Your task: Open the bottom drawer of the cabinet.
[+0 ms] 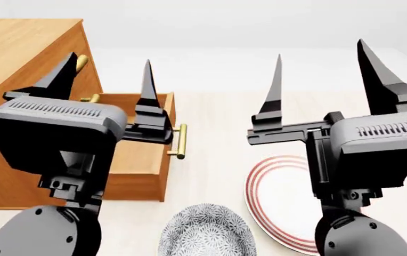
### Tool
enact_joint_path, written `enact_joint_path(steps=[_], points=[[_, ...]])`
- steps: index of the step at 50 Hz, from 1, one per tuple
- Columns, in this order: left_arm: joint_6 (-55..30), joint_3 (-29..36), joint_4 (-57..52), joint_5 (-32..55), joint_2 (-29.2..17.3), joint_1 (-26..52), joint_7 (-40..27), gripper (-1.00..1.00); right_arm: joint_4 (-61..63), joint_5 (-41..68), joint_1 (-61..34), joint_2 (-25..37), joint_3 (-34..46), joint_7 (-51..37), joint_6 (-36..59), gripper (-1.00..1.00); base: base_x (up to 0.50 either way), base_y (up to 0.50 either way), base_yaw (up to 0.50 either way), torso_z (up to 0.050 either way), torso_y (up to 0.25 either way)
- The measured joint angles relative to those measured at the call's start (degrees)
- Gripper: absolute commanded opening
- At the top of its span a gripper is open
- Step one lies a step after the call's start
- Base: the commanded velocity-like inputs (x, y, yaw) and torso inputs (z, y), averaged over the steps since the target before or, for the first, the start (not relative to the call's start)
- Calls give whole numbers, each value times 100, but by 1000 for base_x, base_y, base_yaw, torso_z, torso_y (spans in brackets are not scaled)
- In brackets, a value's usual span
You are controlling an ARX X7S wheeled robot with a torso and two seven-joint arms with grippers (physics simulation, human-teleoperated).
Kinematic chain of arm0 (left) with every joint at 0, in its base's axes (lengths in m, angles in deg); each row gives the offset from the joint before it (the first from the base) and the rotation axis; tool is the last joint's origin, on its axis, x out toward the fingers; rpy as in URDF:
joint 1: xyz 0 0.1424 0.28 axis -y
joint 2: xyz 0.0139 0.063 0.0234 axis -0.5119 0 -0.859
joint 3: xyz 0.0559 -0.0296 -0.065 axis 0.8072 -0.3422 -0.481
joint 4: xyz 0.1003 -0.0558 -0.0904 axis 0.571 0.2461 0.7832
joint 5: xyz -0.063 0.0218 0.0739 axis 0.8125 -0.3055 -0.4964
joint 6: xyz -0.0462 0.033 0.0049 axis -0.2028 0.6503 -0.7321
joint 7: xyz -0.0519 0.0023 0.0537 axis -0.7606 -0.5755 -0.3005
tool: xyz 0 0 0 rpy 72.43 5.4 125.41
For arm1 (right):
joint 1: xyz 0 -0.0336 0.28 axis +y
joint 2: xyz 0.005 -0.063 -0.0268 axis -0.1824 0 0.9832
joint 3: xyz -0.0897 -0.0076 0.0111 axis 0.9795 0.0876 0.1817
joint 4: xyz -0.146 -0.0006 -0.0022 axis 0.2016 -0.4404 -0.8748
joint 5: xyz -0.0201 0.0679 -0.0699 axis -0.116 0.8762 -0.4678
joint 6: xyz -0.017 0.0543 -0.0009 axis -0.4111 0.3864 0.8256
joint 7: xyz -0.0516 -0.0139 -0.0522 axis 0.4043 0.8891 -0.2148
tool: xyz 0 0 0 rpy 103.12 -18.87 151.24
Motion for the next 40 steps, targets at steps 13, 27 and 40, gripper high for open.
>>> enact_joint_path(steps=[13,27,40], points=[[-110,-68,-367,144,-54,155,-165,100,341,-115,-148,63,93,-35,123,100,0,0,0,0,0],[-103,-76,-746,311,-190,349,-420,100,714,-242,-452,135,258,-58,353,100,0,0,0,0,0],[73,122,-905,521,-461,673,-823,100,864,772,-1356,860,826,-1141,404,100,0,0,0,0,0]])
